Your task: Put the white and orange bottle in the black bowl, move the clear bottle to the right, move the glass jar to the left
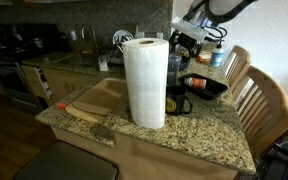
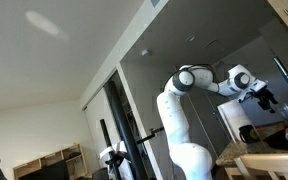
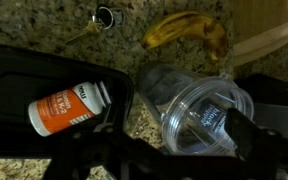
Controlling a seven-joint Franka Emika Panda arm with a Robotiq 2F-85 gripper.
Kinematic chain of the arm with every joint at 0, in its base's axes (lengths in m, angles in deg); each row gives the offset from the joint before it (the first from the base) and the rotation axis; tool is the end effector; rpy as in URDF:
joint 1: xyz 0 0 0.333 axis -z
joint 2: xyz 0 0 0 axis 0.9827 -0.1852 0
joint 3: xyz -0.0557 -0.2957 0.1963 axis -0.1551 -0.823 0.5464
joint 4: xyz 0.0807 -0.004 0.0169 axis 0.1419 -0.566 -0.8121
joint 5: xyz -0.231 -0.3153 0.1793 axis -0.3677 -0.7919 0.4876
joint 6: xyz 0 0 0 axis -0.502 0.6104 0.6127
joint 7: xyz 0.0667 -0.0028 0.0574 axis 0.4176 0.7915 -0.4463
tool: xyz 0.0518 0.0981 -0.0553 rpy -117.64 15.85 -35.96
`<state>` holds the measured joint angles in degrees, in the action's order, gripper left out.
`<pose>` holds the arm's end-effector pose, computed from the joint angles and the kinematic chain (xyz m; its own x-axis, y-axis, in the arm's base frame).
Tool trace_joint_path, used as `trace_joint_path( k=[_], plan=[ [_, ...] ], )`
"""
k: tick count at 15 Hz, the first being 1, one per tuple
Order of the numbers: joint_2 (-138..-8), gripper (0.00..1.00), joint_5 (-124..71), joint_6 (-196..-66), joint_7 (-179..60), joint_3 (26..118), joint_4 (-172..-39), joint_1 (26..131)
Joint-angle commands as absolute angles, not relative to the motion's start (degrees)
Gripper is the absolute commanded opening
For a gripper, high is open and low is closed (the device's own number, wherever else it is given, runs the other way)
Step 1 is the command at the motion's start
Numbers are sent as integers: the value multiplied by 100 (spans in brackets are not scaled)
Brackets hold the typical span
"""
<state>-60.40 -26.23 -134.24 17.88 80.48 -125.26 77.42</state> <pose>0.6440 0.0719 0.4938 0.2508 -0.9647 0.0807 -0.8926 -0.2627 -0.3663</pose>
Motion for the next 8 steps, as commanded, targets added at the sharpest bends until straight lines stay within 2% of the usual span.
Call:
trace_joint_path(
  k=[1,8],
  plan=[
    [-6212,100,-2584,-13376,1763,7920,-12358,7644],
    [-6751,100,-2504,-13048,2002,7751,-12061,7671]
  ],
)
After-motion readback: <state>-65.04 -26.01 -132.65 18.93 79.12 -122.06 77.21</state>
